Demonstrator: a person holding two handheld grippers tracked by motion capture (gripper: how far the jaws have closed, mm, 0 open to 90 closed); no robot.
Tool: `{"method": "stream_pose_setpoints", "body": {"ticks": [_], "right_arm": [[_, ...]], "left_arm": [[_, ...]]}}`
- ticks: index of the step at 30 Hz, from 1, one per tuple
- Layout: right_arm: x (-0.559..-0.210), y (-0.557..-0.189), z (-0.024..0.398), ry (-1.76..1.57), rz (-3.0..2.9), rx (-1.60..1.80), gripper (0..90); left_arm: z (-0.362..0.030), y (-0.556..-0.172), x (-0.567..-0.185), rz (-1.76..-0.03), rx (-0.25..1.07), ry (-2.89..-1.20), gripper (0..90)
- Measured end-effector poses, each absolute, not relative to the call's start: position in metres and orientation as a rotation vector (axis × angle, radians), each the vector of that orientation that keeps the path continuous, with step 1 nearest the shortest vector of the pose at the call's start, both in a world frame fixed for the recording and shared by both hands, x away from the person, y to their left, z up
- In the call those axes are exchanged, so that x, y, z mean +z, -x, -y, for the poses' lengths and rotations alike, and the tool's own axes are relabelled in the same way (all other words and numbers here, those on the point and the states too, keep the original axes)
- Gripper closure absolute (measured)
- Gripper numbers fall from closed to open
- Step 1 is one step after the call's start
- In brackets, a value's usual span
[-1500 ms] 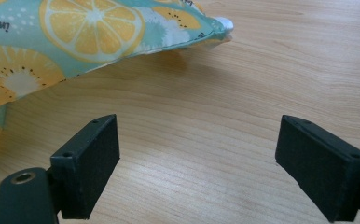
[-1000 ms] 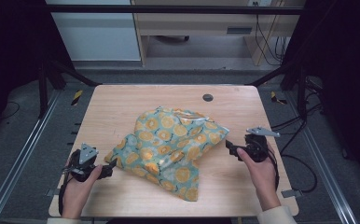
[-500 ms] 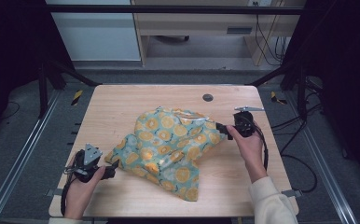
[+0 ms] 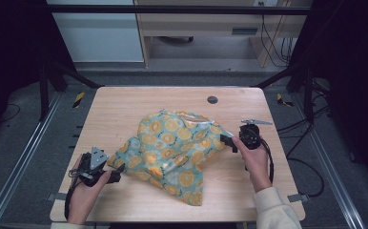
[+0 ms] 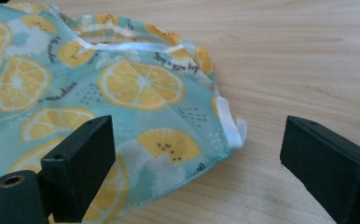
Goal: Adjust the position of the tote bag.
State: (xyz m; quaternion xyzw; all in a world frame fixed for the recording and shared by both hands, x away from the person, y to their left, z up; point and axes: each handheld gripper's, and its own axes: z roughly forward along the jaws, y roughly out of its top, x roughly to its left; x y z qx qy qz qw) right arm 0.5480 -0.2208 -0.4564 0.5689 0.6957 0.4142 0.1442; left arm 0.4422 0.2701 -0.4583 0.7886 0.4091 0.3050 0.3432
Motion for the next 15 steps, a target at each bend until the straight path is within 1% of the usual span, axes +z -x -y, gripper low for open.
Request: {"method": "stream_pose_setpoints", "body": {"ticks": [5,12,15], "right_arm": [[-0.464,-0.551,0.224,-1.706,-1.991,1.224,10.6],[-0.476,-0.56,0.216,-1.749,-2.005,1.252,11.7],[-0.48,-0.566,0.208,-1.755,-2.029,1.268,15.5]], "left_arm": [[-0.268,-0.443,-0.459,-1.057,0.797,-2.059,8.7],[-0.269,-0.444,-0.459,-1.062,0.796,-2.052,8.7],[-0.269,-0.444,-0.458,-1.064,0.792,-2.044,8.7]]}}
